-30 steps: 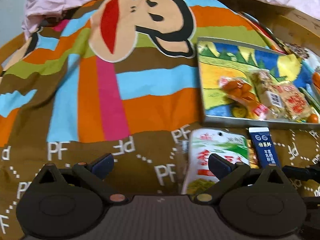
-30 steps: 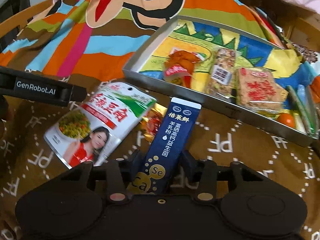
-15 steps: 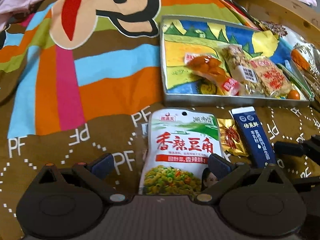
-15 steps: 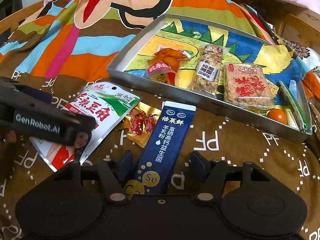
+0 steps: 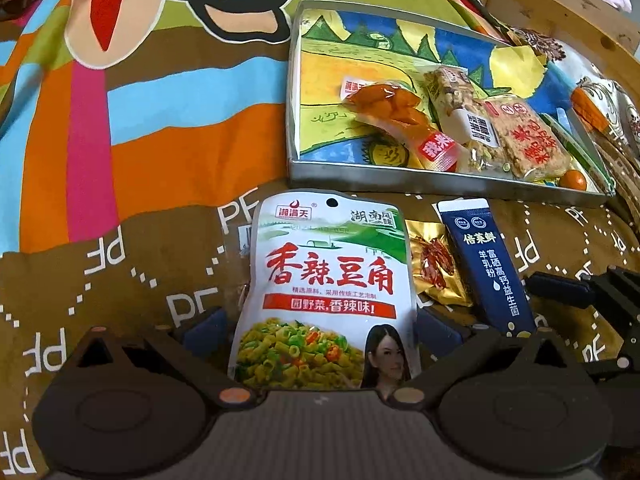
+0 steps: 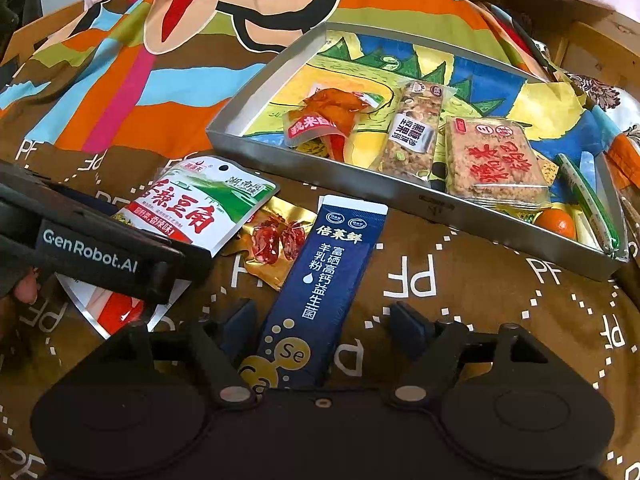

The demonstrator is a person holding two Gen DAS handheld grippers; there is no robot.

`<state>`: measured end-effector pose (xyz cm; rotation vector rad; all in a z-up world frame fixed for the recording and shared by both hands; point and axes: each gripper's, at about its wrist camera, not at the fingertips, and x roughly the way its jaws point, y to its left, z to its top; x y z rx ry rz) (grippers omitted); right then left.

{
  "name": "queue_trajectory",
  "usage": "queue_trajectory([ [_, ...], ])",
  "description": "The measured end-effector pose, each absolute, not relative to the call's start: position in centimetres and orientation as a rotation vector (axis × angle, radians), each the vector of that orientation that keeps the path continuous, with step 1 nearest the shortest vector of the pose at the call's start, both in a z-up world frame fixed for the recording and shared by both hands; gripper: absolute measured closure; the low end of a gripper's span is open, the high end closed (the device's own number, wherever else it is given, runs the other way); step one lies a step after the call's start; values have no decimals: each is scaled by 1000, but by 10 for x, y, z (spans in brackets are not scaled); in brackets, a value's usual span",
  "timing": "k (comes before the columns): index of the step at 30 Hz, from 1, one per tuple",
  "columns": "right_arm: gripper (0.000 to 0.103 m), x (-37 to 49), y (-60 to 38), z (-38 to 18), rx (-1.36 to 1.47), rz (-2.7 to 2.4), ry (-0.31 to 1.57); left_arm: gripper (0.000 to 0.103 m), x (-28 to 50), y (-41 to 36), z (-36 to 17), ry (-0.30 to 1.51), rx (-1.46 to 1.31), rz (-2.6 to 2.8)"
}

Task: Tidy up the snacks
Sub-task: 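Close right gripper on the blue milk-powder packet while left gripper closes on the spicy bean bag, then lift the milk-powder packet with right tool while left tool lifts the bean bag toward the tray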

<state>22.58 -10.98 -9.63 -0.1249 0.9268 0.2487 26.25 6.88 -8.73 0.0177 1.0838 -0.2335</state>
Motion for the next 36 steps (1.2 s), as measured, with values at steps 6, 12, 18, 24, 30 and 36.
queue_trajectory([
  [6, 35, 225, -110, -95, -110, 267, 929, 7, 262, 73, -87, 1088, -11, -220],
  [12, 54, 220, -106, -92, -123, 308, 922, 18, 258, 72, -83, 1103, 9, -201],
  [18, 54, 215, -111, -88, -99, 316, 944, 22, 249, 71, -75, 1136, -8, -196],
  [24, 50, 212, -109, -90, -139, 322, 932, 18, 238, 65, -74, 1154, 18, -208],
  [30, 35, 221, -116, -94, -99, 294, 932, 13, 250, 67, -81, 1161, -6, -199],
  [36, 36, 221, -118, -96, -74, 305, 929, 14, 251, 65, -83, 1148, 19, -207],
])
